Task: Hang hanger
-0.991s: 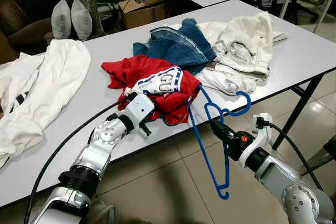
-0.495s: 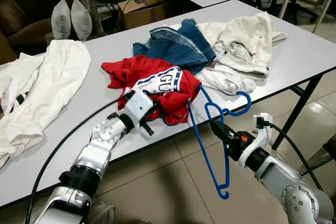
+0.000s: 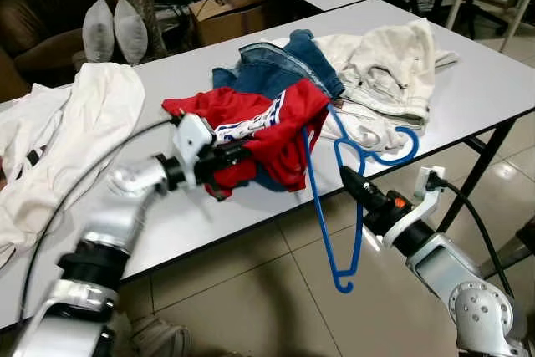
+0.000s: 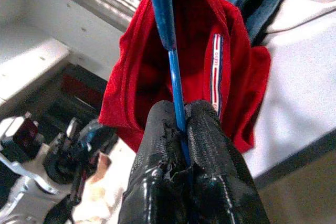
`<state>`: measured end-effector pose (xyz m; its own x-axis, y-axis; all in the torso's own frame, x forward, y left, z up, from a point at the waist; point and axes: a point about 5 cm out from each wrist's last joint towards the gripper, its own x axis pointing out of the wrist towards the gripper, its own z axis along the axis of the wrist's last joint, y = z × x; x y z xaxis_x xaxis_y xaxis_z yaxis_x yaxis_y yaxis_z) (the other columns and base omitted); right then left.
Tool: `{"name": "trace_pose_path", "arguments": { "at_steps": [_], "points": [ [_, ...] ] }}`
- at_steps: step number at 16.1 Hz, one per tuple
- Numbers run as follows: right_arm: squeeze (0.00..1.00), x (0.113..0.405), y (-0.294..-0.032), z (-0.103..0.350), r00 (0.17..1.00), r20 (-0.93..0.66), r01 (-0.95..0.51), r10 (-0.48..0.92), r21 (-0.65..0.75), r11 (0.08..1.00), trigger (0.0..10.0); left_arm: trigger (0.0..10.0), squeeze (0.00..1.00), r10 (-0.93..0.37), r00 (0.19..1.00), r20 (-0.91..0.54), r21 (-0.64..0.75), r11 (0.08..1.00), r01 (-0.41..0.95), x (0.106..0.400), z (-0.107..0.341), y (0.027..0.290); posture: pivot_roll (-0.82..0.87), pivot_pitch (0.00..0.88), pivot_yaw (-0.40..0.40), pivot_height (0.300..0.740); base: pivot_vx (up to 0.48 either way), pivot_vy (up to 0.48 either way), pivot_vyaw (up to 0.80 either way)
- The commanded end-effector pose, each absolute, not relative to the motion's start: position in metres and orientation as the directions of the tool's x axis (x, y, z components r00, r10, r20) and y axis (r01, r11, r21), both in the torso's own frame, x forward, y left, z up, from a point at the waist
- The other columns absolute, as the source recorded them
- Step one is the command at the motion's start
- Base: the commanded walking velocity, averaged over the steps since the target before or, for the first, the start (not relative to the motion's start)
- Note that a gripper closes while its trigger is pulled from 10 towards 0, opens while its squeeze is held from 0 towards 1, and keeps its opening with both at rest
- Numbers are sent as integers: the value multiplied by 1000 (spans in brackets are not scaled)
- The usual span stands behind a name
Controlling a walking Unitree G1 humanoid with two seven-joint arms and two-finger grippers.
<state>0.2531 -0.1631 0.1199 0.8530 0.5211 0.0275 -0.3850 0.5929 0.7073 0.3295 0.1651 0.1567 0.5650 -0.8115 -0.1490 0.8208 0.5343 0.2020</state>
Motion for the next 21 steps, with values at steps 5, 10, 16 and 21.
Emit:
{"name": "trace_pose_path", "arguments": {
  "at_steps": [5, 10, 16, 21],
  "points": [
    [0, 269, -166, 139, 871, 226, -408, 435, 827, 386, 10000, 0, 0, -872, 402, -278, 112, 386, 915, 317, 161, 172, -176, 0, 164, 740, 0, 0, 0],
    [0, 298, -163, 133, 928, 233, -313, 292, 911, 268, 10000, 0, 0, -902, 329, -280, 54, 328, 943, 313, 167, 167, -162, 0, 169, 740, 0, 0, 0],
    [0, 330, -171, 129, 992, 112, -123, 62, 970, 208, 10000, 0, 0, -896, 295, -333, 101, 277, 955, 309, 170, 163, -144, 0, 159, 740, 0, 0, 0],
    [0, 352, -169, 140, 989, 113, -118, -95, 992, -48, 10000, 0, 0, -900, 251, -356, 127, 219, 967, 304, 164, 145, -142, 0, 157, 740, 0, 0, 0]
  ]
}}
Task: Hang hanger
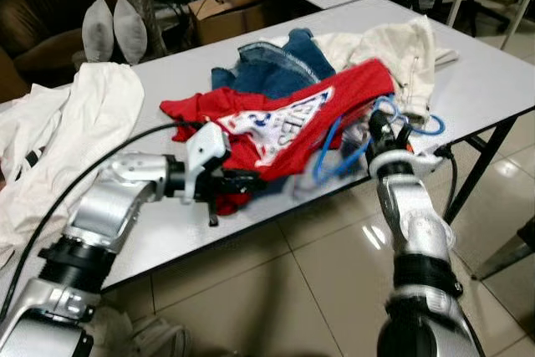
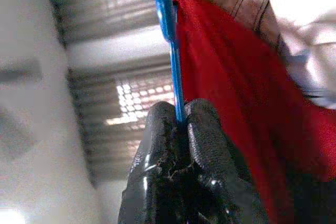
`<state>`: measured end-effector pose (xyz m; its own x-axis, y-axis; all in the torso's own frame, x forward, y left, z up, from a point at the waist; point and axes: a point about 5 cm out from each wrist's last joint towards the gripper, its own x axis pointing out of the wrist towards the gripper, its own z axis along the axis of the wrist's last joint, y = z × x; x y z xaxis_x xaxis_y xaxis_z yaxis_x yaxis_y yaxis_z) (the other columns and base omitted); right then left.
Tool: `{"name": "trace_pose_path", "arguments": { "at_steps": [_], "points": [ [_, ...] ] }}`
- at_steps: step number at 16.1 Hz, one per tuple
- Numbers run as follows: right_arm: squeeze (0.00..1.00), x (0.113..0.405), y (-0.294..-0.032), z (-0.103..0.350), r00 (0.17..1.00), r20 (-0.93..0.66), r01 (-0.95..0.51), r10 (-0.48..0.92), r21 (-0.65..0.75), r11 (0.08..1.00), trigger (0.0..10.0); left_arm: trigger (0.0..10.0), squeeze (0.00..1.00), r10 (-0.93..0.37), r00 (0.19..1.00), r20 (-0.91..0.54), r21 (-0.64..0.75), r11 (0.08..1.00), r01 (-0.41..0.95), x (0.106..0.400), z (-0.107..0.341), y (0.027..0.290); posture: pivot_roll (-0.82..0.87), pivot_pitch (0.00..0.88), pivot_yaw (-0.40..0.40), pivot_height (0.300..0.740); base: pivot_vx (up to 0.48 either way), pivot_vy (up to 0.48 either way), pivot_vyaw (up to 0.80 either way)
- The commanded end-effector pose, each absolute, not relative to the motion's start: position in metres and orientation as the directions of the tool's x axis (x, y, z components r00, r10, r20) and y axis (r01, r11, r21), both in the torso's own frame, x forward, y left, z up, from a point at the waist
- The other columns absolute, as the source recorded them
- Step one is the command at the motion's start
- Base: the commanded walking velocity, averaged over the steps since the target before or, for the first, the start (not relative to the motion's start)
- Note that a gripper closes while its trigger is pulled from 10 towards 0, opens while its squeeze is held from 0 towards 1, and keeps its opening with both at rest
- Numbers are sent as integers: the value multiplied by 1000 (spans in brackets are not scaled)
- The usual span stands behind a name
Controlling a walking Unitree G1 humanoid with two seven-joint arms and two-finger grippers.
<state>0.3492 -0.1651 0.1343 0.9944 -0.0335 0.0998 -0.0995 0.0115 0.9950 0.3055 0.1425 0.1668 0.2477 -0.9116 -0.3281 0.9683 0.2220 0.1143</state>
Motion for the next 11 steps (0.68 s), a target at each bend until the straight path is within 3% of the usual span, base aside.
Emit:
{"name": "trace_pose_path", "arguments": {
  "at_steps": [1, 5, 7, 11],
  "points": [
    [0, 353, -168, 142, 987, 122, -130, -102, 988, -79, 10000, 0, 0, -897, 252, -362, 132, 218, 967, 305, 162, 144, -142, 0, 156, 740, 0, 0, 0],
    [0, 362, -159, 146, 989, 124, -128, -82, 991, -50, 10000, 0, 0, -913, 229, -339, 111, 202, 973, 302, 164, 139, -141, 0, 153, 740, 0, 0, 0],
    [0, 366, -153, 146, 992, 111, -111, -52, 994, 13, 10000, 0, 0, -927, 213, -308, 102, 191, 976, 301, 165, 134, -139, 0, 149, 740, 0, 0, 0],
    [0, 377, -131, 152, 996, 90, -88, -20, 993, 76, 10000, 0, 0, -972, 130, -194, 61, 120, 991, 298, 174, 99, -130, 0, 144, 740, 0, 0, 0]
  ]
}}
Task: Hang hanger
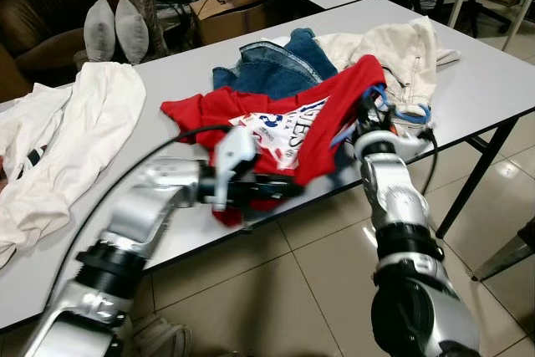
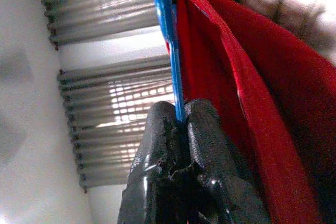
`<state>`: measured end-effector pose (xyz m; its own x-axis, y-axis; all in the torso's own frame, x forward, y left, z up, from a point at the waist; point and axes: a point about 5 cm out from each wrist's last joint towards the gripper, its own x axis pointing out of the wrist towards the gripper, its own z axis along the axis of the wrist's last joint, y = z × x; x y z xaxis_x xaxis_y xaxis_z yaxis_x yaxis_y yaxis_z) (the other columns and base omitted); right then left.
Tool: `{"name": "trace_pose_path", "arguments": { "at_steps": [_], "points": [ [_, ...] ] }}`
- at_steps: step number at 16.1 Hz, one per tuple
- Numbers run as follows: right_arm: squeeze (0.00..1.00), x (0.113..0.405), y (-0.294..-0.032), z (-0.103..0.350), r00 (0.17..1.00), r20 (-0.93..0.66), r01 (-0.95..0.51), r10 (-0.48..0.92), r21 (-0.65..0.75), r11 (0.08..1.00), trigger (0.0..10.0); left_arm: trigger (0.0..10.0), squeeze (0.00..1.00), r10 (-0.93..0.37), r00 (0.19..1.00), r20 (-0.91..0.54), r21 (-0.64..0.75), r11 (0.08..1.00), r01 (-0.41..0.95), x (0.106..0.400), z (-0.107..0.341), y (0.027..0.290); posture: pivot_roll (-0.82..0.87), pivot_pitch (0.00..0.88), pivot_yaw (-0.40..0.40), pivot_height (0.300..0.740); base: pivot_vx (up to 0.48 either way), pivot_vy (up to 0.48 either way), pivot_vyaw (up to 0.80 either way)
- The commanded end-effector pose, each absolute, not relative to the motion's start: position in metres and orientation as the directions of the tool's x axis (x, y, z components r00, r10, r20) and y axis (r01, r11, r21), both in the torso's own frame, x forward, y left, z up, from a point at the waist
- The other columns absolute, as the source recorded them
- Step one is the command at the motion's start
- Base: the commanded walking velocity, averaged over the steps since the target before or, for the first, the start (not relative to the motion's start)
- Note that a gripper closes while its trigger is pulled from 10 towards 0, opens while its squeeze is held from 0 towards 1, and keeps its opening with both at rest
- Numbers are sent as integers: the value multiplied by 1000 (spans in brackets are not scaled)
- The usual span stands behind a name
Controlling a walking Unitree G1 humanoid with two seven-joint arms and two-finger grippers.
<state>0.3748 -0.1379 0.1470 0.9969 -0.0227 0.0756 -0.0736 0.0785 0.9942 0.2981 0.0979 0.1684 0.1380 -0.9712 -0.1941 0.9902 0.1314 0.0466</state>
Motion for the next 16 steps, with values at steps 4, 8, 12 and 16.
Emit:
{"name": "trace_pose_path", "arguments": {
  "at_steps": [4, 8, 12, 16],
  "points": [
    [0, 371, -100, 152, 989, 60, -88, 136, 975, 205, 10000, 0, 0, -957, 217, -195, 105, 199, 974, 307, 172, 94, -134, 0, 144, 740, 0, 0, 0],
    [0, 346, -101, 139, 985, -60, 11, 163, 958, 286, 10000, 0, 0, -957, 227, -179, 115, 209, 971, 300, 175, 99, -140, 0, 150, 740, 0, 0, 0],
    [0, 332, -102, 136, 976, -118, 64, 182, 959, 276, 10000, 0, 0, -956, 236, -174, 127, 216, 968, 295, 175, 96, -133, 6, 153, 740, 0, 0, 0],
    [0, 305, -93, 140, 959, -87, 33, 269, 979, 201, 10000, 0, 0, -949, 259, -179, 138, 237, 962, 291, 176, 99, -114, 26, 154, 740, 0, 0, 0]
  ]
}}
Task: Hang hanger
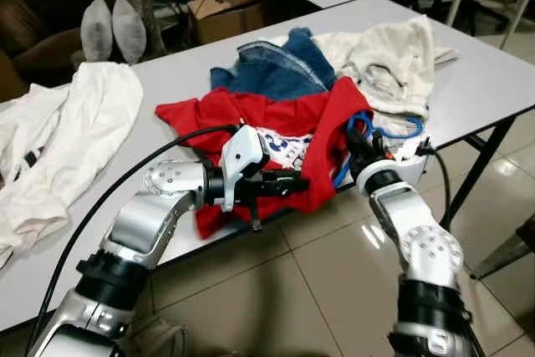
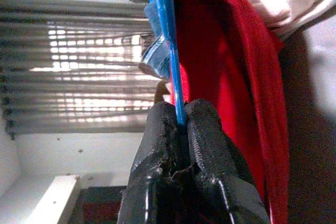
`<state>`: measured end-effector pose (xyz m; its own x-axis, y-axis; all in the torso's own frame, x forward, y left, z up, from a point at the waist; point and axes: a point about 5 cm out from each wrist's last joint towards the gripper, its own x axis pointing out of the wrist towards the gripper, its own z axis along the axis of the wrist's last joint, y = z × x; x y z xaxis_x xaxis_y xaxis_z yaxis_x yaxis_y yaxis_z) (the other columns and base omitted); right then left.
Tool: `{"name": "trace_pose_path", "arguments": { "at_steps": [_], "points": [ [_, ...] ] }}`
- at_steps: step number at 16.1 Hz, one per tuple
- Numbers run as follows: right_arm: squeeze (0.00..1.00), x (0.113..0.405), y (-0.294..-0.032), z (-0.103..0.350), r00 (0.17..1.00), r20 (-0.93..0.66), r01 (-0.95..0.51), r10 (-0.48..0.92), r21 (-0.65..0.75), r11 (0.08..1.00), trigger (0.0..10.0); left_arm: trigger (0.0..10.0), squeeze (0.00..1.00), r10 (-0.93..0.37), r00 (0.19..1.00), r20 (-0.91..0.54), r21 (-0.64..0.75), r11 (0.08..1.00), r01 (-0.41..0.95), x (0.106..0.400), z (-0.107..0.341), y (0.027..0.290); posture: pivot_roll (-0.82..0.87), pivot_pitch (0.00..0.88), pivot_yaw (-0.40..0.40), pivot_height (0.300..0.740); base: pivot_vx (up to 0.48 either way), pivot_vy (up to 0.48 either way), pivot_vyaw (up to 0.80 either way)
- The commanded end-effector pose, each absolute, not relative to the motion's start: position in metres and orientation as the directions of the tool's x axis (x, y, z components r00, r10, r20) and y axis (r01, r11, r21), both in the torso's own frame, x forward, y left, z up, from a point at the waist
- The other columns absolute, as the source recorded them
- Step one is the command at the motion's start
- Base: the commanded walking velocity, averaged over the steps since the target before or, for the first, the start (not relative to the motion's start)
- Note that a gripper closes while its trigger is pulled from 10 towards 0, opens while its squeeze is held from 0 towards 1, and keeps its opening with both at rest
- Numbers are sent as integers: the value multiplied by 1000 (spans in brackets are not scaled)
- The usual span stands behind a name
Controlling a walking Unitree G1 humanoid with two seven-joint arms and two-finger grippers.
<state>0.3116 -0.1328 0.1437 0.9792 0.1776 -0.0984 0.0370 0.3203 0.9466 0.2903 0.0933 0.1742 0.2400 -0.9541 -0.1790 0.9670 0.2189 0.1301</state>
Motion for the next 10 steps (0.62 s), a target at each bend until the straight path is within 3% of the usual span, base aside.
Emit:
{"name": "trace_pose_path", "arguments": {
  "at_steps": [1, 10],
  "points": [
    [0, 301, -93, 136, 957, -127, 75, 260, 977, 201, 10000, 0, 0, -947, 266, -182, 140, 243, 960, 290, 177, 100, -102, 37, 156, 740, 0, 0, 0],
    [0, 301, -93, 136, 957, -127, 75, 260, 977, 201, 10000, 0, 0, -947, 266, -182, 140, 243, 960, 290, 177, 100, -102, 37, 156, 740, 0, 0, 0]
  ]
}}
